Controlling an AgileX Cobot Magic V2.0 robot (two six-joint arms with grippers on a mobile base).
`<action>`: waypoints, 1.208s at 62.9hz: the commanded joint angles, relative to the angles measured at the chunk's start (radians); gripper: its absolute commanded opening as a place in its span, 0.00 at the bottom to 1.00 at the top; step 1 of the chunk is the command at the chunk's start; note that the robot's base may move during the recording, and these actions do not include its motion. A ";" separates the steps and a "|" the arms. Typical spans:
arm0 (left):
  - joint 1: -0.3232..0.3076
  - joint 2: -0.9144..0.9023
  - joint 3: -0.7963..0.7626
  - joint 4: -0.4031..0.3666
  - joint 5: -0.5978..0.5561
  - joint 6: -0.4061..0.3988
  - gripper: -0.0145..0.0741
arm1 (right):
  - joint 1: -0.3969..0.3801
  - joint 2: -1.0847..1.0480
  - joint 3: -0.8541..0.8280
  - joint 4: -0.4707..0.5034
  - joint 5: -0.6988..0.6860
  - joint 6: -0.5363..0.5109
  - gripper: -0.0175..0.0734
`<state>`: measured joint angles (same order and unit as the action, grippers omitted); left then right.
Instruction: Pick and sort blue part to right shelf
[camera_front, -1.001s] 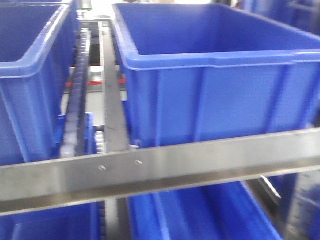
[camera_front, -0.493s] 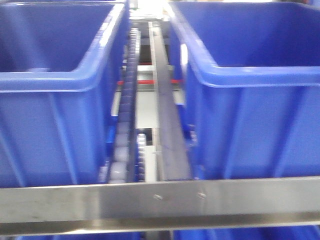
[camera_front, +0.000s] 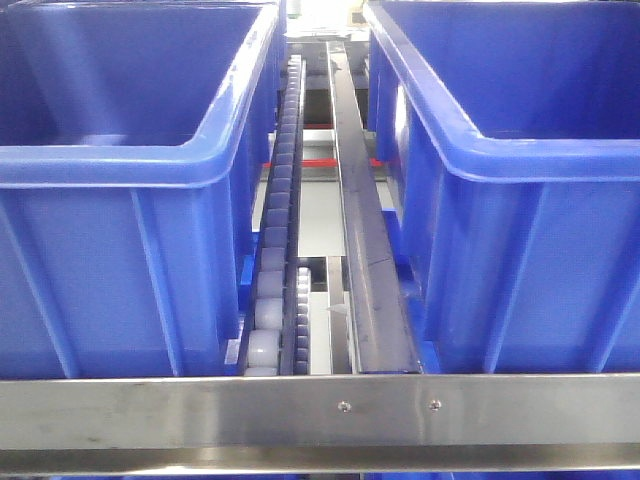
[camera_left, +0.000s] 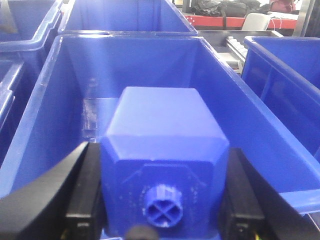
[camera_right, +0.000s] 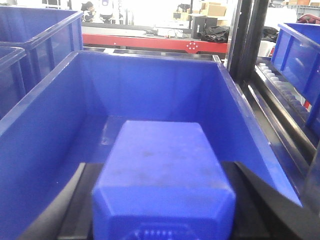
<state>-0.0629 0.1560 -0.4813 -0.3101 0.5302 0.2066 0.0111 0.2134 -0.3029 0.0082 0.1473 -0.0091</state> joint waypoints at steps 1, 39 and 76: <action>0.001 0.016 -0.027 -0.020 -0.089 -0.003 0.47 | -0.005 0.008 -0.031 -0.008 -0.093 -0.006 0.65; 0.001 0.016 -0.027 -0.020 -0.089 -0.003 0.47 | -0.005 0.008 -0.031 -0.008 -0.093 -0.006 0.65; -0.004 0.016 -0.027 -0.034 -0.091 -0.003 0.47 | -0.005 0.008 -0.031 0.005 -0.093 -0.004 0.65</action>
<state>-0.0629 0.1560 -0.4813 -0.3178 0.5302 0.2066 0.0111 0.2134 -0.3029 0.0082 0.1473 -0.0091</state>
